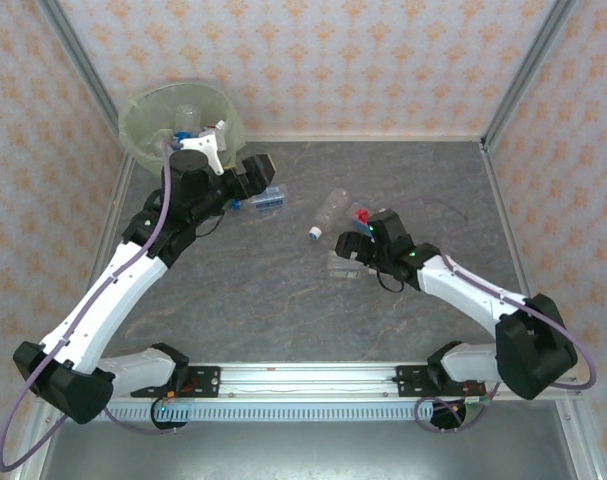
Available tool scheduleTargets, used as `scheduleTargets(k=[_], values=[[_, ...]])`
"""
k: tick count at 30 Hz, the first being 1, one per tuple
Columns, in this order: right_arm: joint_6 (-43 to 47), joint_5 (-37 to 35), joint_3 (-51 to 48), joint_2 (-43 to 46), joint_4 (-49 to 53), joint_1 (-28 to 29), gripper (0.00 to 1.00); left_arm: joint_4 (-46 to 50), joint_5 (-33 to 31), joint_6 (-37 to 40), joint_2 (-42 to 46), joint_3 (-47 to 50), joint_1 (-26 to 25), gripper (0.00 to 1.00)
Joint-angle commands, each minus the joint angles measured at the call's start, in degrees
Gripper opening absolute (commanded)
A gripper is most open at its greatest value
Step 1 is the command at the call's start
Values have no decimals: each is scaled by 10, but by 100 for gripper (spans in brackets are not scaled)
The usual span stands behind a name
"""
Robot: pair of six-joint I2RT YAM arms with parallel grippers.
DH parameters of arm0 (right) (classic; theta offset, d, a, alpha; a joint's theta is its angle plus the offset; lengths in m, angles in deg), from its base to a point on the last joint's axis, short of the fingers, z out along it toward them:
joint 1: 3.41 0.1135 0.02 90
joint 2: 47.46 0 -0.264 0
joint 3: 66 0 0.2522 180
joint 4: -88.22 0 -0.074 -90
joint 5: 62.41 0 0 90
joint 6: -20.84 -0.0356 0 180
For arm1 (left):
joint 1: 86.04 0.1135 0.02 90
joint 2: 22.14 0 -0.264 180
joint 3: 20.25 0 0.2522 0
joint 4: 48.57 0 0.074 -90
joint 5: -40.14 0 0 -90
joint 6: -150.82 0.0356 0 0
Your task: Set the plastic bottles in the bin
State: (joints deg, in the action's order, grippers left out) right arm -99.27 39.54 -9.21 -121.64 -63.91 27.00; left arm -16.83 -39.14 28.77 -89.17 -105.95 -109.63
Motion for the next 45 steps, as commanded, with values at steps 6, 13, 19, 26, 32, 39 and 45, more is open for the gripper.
scheduleTargets(k=[6,13,19,26,32,39,45], values=[[42,6,18,-55,-1,-29,100,-1,3,8,-1,-29,0,99],[33,58,-9,-23,0,-30,100,-5,3,16,-7,-31,1,99],[29,75,-32,6,13,-30,100,-13,8,22,-23,-35,1,99],[28,87,-67,34,21,-26,99,-27,27,20,-45,-40,1,99],[18,75,-96,59,22,-8,97,-25,26,27,-52,-53,1,99],[10,30,-101,29,19,10,85,-25,32,23,-58,-52,1,99],[10,12,-103,4,-5,25,74,-16,26,27,-49,-54,2,99]])
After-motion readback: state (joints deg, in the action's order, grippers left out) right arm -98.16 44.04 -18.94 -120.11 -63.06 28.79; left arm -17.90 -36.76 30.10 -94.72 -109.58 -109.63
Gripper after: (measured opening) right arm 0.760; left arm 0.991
